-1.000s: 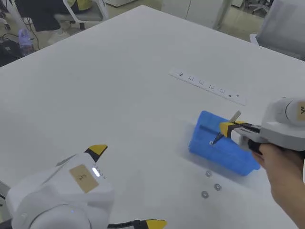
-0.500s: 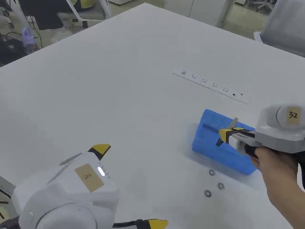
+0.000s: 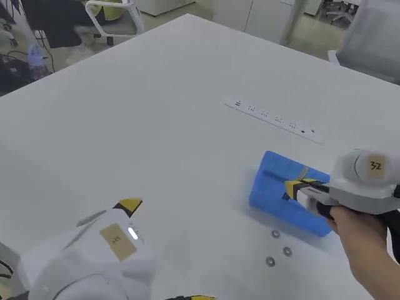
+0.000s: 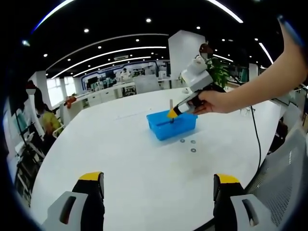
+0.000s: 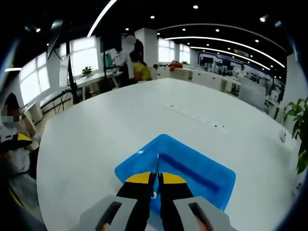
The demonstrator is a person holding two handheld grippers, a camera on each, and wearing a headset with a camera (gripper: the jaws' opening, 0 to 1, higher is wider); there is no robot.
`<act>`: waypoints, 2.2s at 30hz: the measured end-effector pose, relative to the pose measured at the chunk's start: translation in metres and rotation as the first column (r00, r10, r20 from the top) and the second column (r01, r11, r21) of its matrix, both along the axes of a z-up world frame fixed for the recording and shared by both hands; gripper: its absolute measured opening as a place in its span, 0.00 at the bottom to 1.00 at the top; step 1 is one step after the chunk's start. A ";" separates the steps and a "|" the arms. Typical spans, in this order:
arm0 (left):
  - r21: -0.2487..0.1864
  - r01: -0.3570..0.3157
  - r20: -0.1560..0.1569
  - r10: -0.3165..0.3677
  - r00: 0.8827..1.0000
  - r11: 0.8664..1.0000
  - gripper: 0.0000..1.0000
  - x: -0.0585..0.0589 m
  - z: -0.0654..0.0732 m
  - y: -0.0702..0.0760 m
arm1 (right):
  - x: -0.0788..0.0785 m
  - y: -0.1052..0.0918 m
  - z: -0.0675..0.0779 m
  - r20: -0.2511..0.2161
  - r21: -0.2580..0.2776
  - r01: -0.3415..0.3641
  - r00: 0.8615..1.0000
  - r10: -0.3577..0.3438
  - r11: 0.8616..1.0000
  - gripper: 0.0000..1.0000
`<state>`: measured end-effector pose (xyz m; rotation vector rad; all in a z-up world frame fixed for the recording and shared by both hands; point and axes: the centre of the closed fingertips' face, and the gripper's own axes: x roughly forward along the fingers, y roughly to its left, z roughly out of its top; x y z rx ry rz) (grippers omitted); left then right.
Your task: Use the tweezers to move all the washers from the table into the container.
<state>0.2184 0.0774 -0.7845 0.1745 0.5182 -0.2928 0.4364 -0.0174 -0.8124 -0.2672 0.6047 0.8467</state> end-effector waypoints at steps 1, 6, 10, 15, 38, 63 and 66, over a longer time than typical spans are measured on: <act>0.002 0.000 -0.003 0.000 1.000 1.000 0.97 0.000 -0.001 0.000 | 0.000 0.000 0.000 -0.007 0.004 0.005 1.000 -0.005 1.000 0.02; 0.005 -0.003 -0.002 0.003 1.000 1.000 0.96 0.000 -0.001 0.001 | -0.001 -0.003 0.011 -0.007 0.031 0.028 1.000 -0.028 0.999 0.02; 0.009 -0.003 -0.002 0.003 1.000 1.000 0.96 0.000 -0.001 0.001 | -0.007 -0.005 0.029 0.018 0.061 0.029 0.999 -0.030 0.998 0.02; 0.014 0.000 0.003 0.000 1.000 1.000 0.96 0.000 0.000 0.001 | -0.019 -0.007 0.054 0.042 0.129 0.025 0.999 -0.031 0.991 0.02; 0.015 0.008 0.002 -0.008 1.000 1.000 0.94 -0.001 0.000 -0.001 | -0.083 -0.020 0.034 -0.045 0.145 -0.010 0.999 0.017 0.989 0.02; 0.023 0.013 -0.014 -0.013 1.000 1.000 0.91 -0.002 -0.003 -0.001 | -0.095 -0.029 -0.011 -0.092 0.055 -0.011 0.996 0.016 0.998 0.02; 0.024 0.015 -0.015 -0.014 1.000 1.000 0.91 -0.002 -0.003 -0.001 | -0.095 -0.029 -0.010 -0.086 0.055 -0.011 0.996 0.016 0.998 0.02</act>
